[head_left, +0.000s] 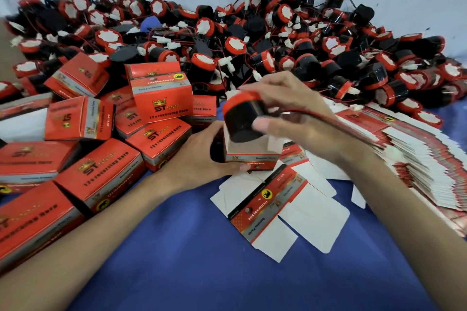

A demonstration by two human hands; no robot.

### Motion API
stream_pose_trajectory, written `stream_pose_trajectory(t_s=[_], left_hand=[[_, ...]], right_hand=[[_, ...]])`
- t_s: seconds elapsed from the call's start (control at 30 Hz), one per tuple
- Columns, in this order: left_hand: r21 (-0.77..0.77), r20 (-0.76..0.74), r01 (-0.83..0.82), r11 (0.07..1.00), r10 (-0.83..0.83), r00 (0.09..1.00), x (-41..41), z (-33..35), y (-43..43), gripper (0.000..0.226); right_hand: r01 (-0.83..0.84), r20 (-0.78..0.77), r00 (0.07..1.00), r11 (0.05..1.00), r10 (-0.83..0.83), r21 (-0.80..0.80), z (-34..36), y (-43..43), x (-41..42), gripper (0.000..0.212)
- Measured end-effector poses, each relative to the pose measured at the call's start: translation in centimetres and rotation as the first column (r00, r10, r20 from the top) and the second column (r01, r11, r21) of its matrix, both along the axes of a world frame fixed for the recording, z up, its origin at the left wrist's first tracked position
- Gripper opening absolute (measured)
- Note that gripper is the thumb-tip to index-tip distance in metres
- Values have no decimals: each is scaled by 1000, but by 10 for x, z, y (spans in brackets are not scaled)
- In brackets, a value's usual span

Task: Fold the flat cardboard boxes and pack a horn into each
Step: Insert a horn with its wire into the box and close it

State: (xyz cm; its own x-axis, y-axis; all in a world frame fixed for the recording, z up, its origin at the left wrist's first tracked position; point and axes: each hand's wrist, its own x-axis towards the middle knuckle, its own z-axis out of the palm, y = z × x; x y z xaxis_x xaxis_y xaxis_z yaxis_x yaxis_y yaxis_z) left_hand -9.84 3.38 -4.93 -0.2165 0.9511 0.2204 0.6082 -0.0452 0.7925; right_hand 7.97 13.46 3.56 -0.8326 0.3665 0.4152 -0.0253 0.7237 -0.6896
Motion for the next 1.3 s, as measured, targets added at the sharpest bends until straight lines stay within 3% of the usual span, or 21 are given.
stream_pose_trajectory(t_s=[0.1,0.27,0.4,0.53,0.67,0.77,1.13,1.23,1.3], left_hand=[[14,17,24,1000,-24,1000,0,2,-1,57],[3,31,38,999,-38,999,-1,1,1,62],[-3,27,33,999,-33,999,-1,0,2,65],[4,33,36,999,-36,999,0,0,2,62],[16,29,43,999,-43,999,2,2,0,64],[25,9,46,999,-46,999,2,1,0,65],[36,-42,54,998,-52,998,4,4,0,62],[49,-50,74,996,-71,996,4,4,0,65],[49,-37,70,996,-68,997,2,3,0,66]], right_hand=[[25,18,999,943,-33,331,-14,3,-5,46],[12,145,981,784,-131,621,-21,12,2,48],[-81,247,966,827,-71,557,-15,15,6,45],[-43,211,973,818,-96,573,-15,20,7,38],[67,228,954,881,-194,468,-20,19,4,38],[16,277,950,913,-141,407,-17,20,3,32],[-22,429,871,855,-238,519,-10,12,5,39],[-14,476,845,880,-244,475,-12,6,0,51],[-31,458,867,896,-196,442,-16,3,-4,44]])
